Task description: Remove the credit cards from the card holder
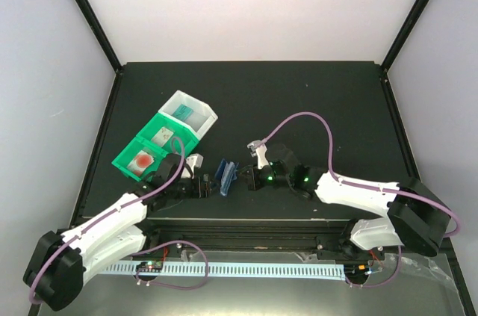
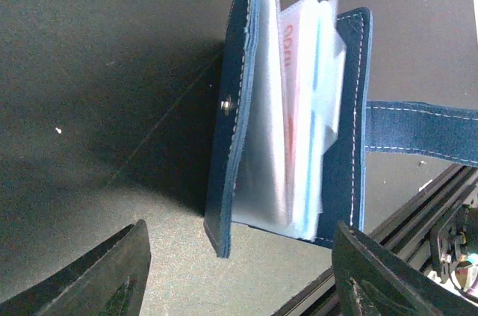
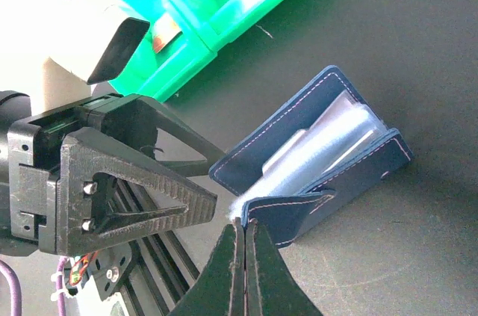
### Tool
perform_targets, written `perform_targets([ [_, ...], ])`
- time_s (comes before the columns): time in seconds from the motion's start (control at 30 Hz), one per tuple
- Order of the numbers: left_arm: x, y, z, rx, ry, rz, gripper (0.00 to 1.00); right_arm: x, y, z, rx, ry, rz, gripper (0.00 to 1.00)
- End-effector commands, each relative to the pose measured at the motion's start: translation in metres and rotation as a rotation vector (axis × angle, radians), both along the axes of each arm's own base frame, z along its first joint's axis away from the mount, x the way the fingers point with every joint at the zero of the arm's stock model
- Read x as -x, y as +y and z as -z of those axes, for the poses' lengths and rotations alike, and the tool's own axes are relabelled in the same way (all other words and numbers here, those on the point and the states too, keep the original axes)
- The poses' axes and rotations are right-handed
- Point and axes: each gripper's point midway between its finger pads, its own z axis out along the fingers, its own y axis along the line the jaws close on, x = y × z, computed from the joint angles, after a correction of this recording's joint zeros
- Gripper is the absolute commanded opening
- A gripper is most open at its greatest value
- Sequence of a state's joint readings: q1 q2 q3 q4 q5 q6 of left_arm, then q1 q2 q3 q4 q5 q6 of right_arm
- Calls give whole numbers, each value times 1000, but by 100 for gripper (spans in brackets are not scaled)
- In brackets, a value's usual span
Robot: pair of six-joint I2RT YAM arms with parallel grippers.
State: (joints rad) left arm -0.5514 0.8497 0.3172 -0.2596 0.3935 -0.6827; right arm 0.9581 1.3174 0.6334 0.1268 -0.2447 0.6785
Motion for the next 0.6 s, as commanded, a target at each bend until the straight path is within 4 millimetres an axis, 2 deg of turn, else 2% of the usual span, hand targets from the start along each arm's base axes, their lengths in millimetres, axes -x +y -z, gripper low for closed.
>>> perform_targets([
  [0.0,-6,-1,0,-6,-30,-7,67,-2,-3,-4,1,-35,10,1],
  [0.13,-7,-1,5,-20,-23,-2,62,-3,-13,8,48,-31,39,1],
  [0.3,-7,-2,7,-22,-17,3,46,-6,-35,31,153,-25,110,1],
  [0.47,-8,-2,7,-26,-16,-1,40,-4,-55,51,216,-14,153,1],
  [0.57,-8,-3,6,-17,-21,6,32,-2,-63,60,246,-8,170,1],
])
